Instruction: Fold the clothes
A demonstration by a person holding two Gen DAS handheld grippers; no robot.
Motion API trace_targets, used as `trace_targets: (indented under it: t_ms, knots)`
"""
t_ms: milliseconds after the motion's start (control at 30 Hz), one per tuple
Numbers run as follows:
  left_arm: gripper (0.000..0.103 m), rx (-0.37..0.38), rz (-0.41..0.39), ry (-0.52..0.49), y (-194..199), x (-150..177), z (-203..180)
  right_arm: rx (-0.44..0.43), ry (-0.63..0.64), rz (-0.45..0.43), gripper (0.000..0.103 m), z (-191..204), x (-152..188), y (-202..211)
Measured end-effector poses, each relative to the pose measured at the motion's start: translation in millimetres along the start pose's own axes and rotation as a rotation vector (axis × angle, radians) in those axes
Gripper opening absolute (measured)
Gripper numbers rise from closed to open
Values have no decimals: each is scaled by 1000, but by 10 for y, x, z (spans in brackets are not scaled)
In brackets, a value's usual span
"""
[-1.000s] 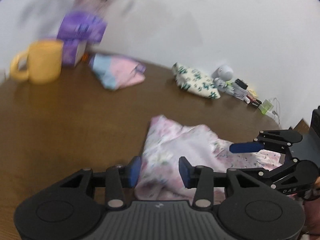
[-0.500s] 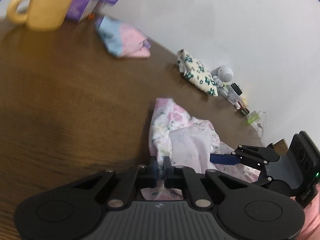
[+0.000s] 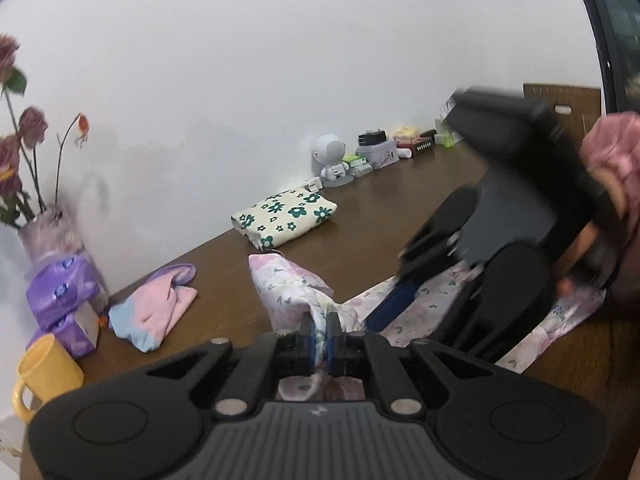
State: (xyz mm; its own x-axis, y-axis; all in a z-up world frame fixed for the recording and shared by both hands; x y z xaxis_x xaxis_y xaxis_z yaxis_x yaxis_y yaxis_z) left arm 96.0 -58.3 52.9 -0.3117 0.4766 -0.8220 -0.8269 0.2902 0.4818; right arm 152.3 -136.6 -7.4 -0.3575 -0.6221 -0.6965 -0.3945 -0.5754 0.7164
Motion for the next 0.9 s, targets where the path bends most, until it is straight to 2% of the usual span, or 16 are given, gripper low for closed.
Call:
trace_targets:
  t_ms: [133,300,433,600,800,900]
  knots:
    - [4,-15,2,-48,27,-12,-61,58,-24,11,50,-140,236,351]
    - [4,9,-4,-150,43,-32,-279,137,-151,31,50,-444,621,633]
    - [4,56,-2,-231,0,-89,-576,138,-221,23,50,-523,814,639]
    - [4,122,20,-297,-158,-143,-913,120,-252,-6,50,-532,876,586]
    - [4,189,70,-330,-389,-75,-1190,93,-277,-56,50,-555,939,641]
    - [4,210,101,-330,-498,-2,-1270,87,-297,-114,50,-593,932,807]
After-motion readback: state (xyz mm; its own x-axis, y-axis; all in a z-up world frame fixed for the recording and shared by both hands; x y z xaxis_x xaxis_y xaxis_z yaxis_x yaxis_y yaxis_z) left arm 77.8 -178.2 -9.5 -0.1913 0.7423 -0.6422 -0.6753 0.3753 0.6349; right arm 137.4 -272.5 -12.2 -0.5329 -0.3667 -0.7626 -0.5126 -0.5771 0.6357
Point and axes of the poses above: each gripper's, at about its wrist camera, not at the fingertips, and y roughly against the way its jaws point, z to its left, x to its underside, the point moved 6 cm from there along -y, roughly the way its jaws point, and after that the axes turned 2 degrees about z, right-handed, at the moved point
